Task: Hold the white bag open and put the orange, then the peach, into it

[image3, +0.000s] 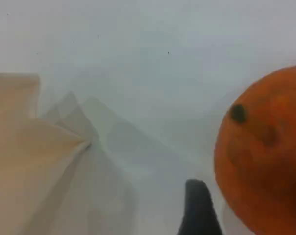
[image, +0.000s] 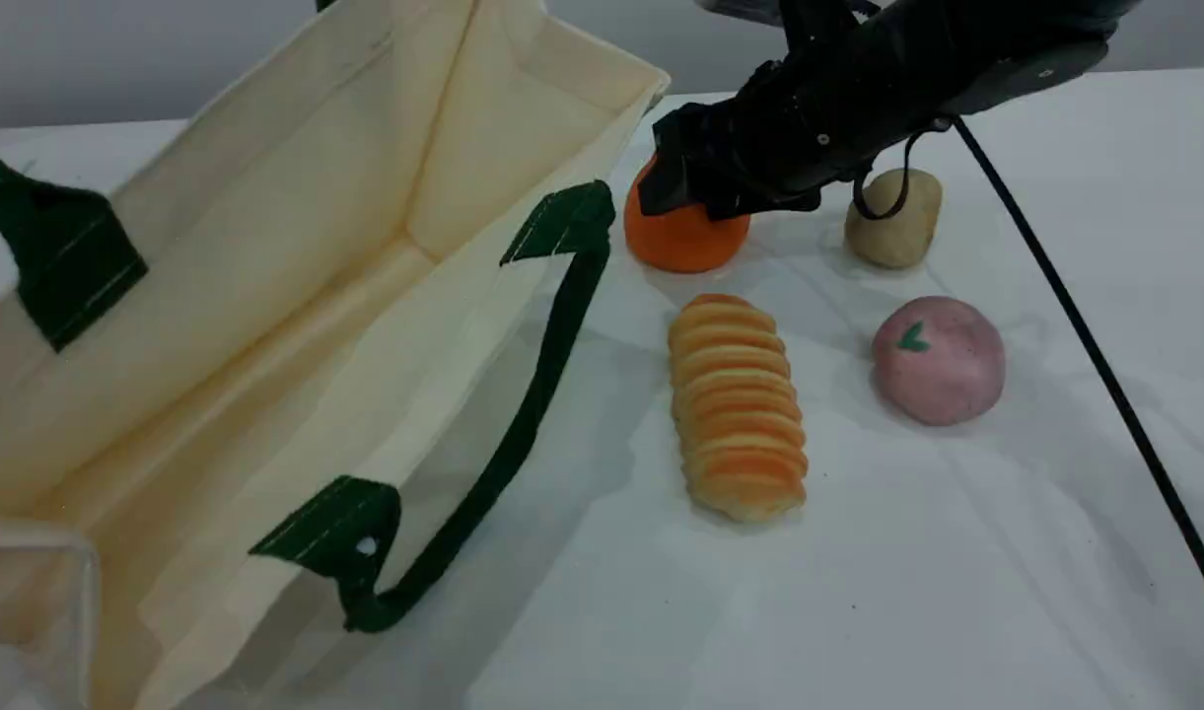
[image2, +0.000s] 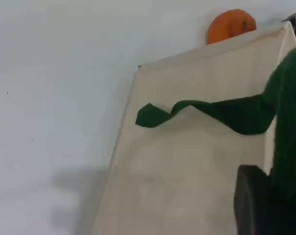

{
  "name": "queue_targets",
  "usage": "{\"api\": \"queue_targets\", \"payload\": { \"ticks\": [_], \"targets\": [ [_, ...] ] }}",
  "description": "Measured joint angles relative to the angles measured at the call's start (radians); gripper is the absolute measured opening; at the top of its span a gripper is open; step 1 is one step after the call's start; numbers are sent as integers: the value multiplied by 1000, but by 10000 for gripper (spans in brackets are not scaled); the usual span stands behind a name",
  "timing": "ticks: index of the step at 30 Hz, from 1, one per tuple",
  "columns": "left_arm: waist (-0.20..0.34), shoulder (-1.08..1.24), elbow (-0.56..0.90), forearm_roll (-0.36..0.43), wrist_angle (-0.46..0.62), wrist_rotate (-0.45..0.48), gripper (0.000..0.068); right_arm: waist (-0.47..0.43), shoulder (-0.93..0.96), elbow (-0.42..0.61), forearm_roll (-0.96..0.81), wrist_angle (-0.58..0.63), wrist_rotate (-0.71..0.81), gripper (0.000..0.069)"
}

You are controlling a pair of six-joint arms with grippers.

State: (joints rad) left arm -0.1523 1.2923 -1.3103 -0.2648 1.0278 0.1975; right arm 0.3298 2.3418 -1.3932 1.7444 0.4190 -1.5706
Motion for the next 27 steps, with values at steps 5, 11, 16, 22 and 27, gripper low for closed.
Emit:
{"api": "queue_targets", "payload": {
  "ticks": [5,11,16,22,27],
  "targets": [
    [0,0,0,2,14,0,58,0,0,0,0,0,0,431],
    [0,-2,0,109,-49,-100,58,0,0,0,0,0,0,431],
    [0,-19,-35,190,-56,-180,58,0,0,0,0,-1,0,431],
    [0,-19,-51,173,-24,-180,58,0,4,0,0,0,0,431],
    [0,-19,-51,84,-12,-141,58,0,29,-1,2,-24,0,431]
  ]
}}
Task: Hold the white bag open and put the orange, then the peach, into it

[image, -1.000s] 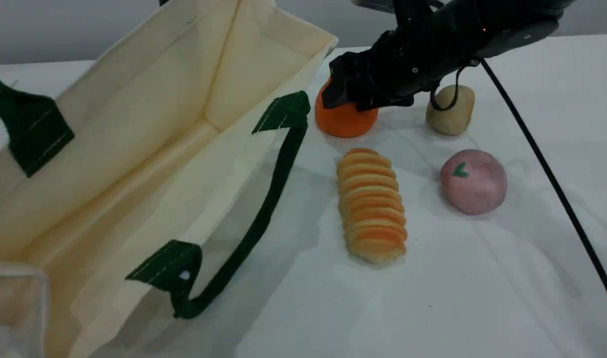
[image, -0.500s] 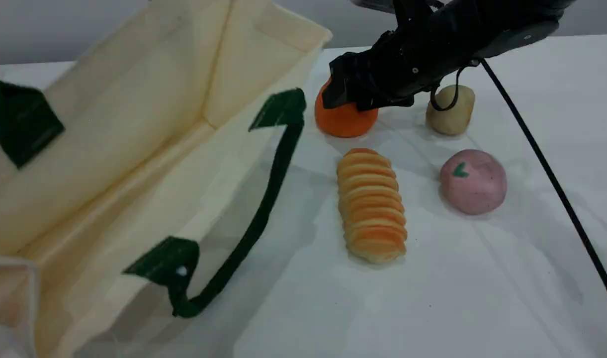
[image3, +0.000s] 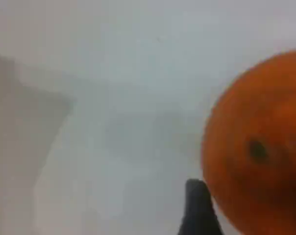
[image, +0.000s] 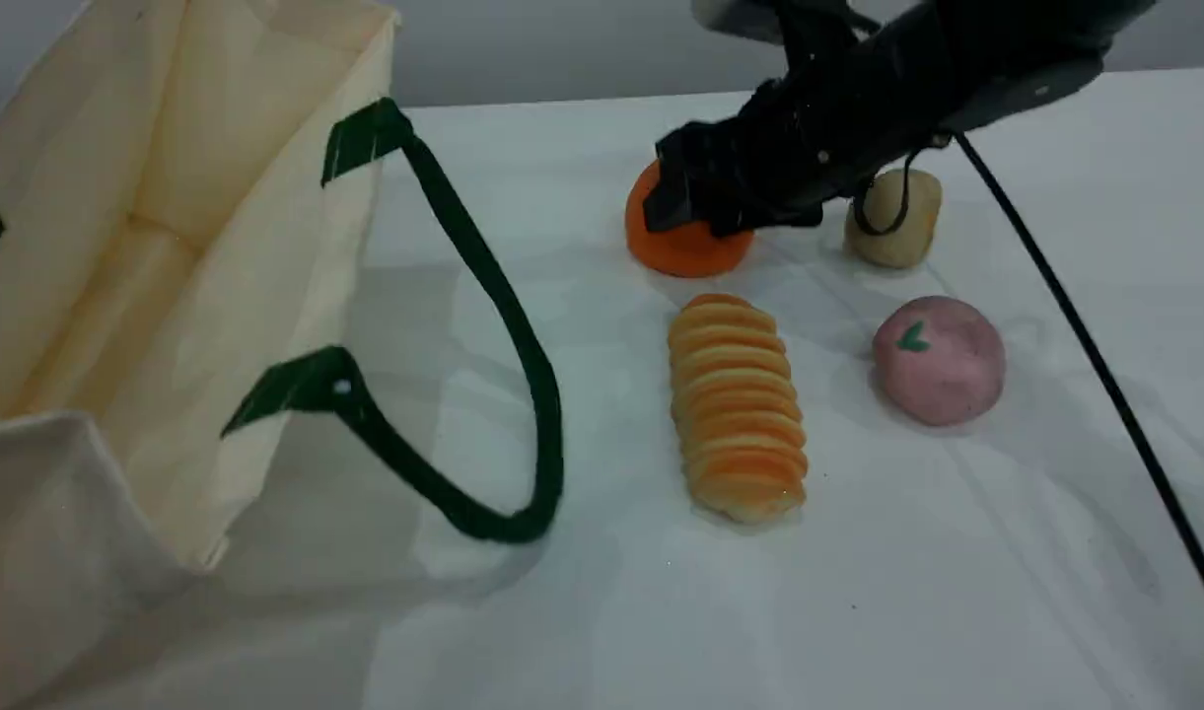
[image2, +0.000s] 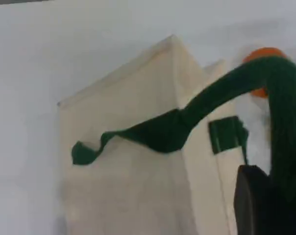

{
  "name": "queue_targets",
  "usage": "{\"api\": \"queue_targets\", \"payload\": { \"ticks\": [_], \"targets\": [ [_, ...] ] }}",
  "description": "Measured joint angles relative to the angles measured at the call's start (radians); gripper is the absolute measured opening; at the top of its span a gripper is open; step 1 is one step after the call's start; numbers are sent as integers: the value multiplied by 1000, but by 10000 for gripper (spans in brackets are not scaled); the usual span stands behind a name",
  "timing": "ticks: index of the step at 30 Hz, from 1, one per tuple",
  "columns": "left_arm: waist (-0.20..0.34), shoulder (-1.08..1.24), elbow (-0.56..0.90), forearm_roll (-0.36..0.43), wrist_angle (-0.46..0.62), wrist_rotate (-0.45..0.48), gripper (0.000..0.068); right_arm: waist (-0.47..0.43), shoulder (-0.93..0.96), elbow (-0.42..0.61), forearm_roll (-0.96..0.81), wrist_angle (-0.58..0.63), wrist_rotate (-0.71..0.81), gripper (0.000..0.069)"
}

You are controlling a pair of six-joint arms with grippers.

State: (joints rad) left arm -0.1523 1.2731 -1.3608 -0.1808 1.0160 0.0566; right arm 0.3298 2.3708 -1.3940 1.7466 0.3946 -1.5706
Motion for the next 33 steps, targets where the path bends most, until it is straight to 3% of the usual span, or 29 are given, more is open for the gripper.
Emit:
{"api": "queue_targets", "payload": {
  "ticks": [4,8,13,19,22,27,33],
  "targets": [
    [0,3,1,-91,0,66,58,0,3,-3,0,-10,0,431],
    [0,7,1,-149,17,71,58,0,12,-31,0,-54,0,431],
    [0,10,2,-197,62,122,58,0,47,-82,0,-56,1,431],
    [1,10,2,-194,57,121,58,0,56,-99,-1,-89,1,414],
    [1,10,2,-215,51,119,58,0,56,-99,-1,-117,1,330],
    [1,10,2,-219,49,119,58,0,56,-99,-1,-129,1,63],
    [1,10,2,-215,50,119,58,0,56,-99,-1,-129,1,22]
  ]
}}
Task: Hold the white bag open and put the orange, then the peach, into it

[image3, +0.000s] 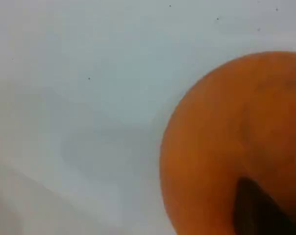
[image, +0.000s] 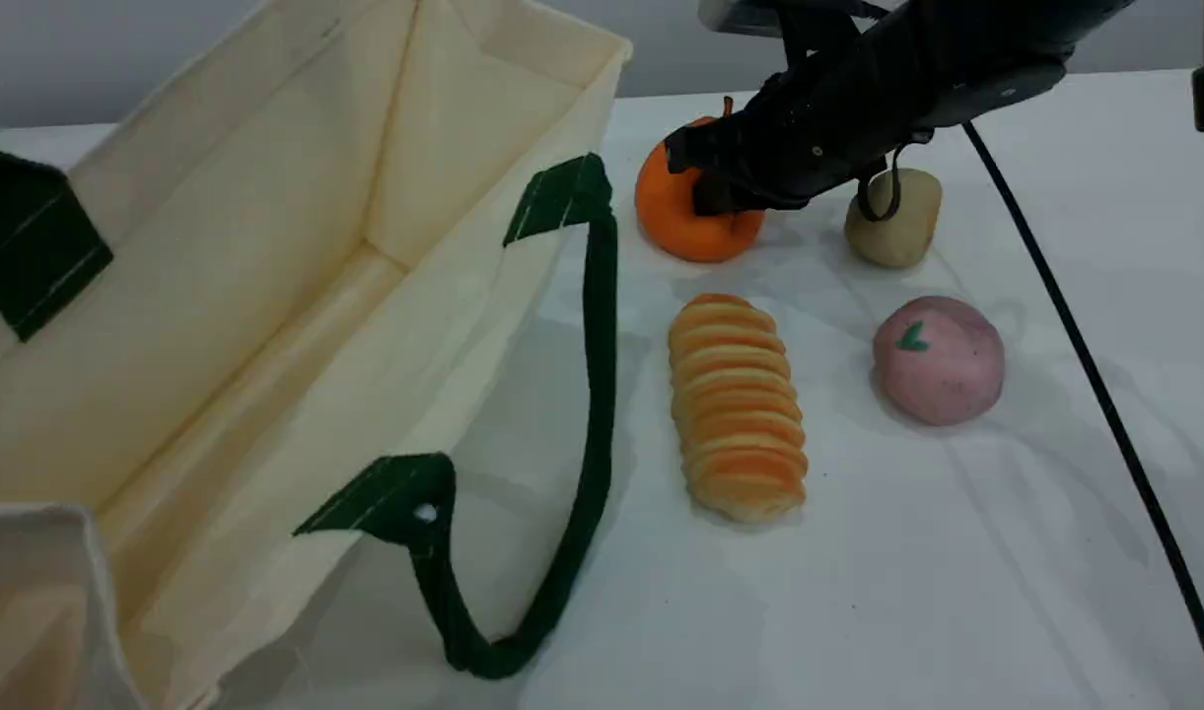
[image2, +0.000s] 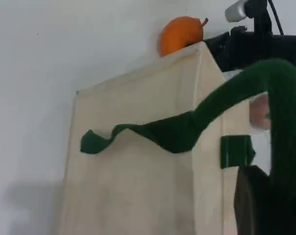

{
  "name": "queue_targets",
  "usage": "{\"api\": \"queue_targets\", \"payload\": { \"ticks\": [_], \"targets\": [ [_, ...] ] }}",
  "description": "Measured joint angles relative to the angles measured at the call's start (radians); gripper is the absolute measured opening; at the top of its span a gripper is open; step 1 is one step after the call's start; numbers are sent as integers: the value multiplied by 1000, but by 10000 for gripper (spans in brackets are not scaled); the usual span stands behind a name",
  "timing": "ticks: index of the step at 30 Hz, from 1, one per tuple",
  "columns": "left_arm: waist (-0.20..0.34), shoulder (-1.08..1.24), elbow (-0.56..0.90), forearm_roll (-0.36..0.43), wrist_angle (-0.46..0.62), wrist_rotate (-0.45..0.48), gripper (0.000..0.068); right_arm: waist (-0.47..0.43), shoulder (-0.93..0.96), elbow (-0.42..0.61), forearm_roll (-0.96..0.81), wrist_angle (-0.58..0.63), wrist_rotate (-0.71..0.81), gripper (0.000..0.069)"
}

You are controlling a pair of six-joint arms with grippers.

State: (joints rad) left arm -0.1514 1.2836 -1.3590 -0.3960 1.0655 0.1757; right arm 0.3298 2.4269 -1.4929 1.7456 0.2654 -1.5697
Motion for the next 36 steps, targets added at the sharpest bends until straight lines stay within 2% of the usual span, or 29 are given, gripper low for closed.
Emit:
{"api": "queue_targets", "payload": {
  "ticks": [5,14,21,28,36],
  "targets": [
    [0,0,0,34,1,3,58,0,-4,1,-1,-24,0,22],
    [0,0,0,40,6,2,58,-1,-60,11,-3,-56,-1,22],
    [0,0,0,136,12,-26,58,-12,-127,48,-33,-123,-1,22],
    [0,0,0,148,10,-30,58,-42,-180,71,-33,-129,-1,22],
    [0,13,0,214,3,-28,58,-62,-269,135,-33,-123,-1,22]
  ]
}}
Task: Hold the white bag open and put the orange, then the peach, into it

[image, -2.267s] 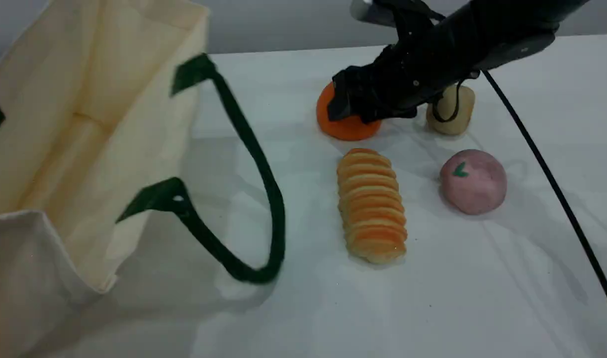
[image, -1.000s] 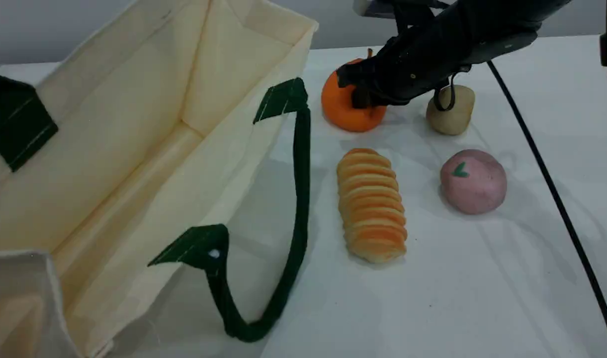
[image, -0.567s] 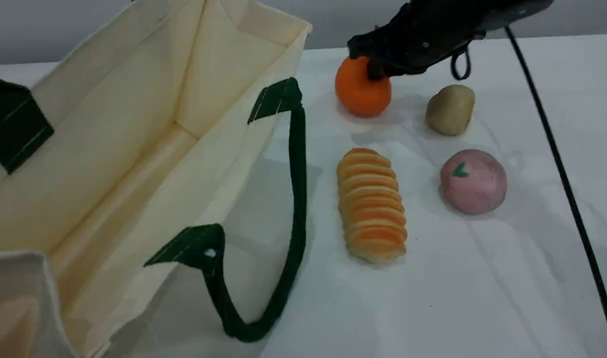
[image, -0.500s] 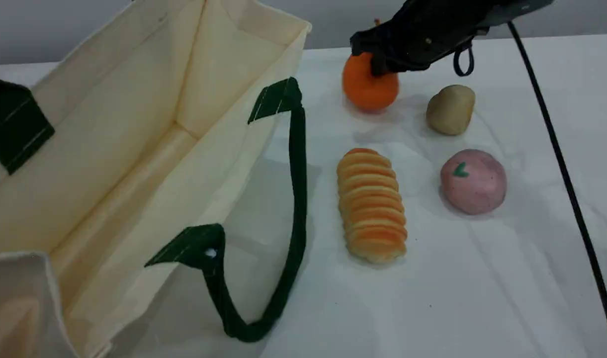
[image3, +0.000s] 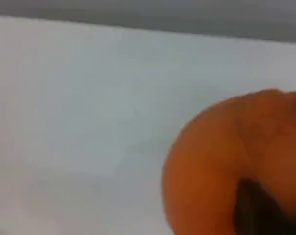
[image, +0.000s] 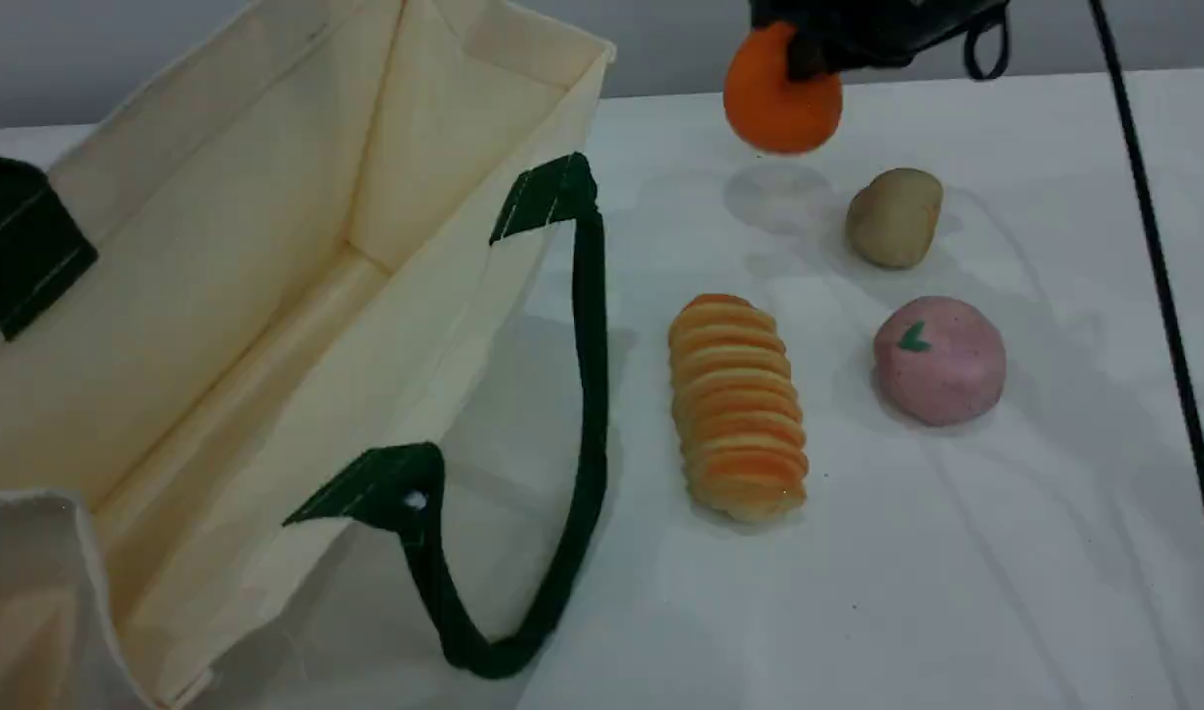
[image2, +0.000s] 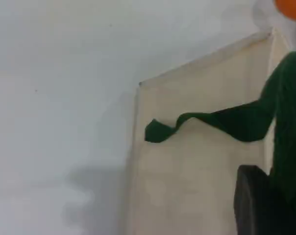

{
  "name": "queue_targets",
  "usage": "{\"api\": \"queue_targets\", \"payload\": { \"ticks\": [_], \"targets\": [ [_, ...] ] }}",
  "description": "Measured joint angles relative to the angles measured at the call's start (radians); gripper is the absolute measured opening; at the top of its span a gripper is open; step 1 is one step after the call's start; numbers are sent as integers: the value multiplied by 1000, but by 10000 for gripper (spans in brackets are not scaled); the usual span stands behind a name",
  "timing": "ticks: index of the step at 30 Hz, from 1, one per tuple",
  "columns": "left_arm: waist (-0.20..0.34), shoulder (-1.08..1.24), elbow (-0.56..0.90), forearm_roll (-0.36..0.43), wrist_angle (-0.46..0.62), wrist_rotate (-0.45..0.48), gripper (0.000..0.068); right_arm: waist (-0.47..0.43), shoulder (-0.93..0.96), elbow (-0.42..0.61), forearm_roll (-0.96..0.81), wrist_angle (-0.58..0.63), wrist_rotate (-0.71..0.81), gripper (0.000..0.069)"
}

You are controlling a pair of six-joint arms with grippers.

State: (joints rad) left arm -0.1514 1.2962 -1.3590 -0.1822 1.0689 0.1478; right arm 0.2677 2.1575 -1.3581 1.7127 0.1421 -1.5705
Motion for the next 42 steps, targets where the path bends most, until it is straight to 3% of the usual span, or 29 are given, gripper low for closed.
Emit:
{"api": "queue_targets", "payload": {
  "ticks": [15,23,29,37,42],
  "targets": [
    [0,127,0,-11,-97,49,57,-10,-421,218,8,19,0,22],
    [0,130,0,-90,-160,106,57,-7,-571,361,-41,303,1,22],
    [0,130,-1,-118,-190,134,57,21,-568,376,-115,463,105,22],
    [0,130,-63,-146,-194,140,57,183,-568,375,-118,385,105,22],
    [0,139,-70,-234,-187,191,57,253,-568,375,-114,323,105,22]
  ]
}}
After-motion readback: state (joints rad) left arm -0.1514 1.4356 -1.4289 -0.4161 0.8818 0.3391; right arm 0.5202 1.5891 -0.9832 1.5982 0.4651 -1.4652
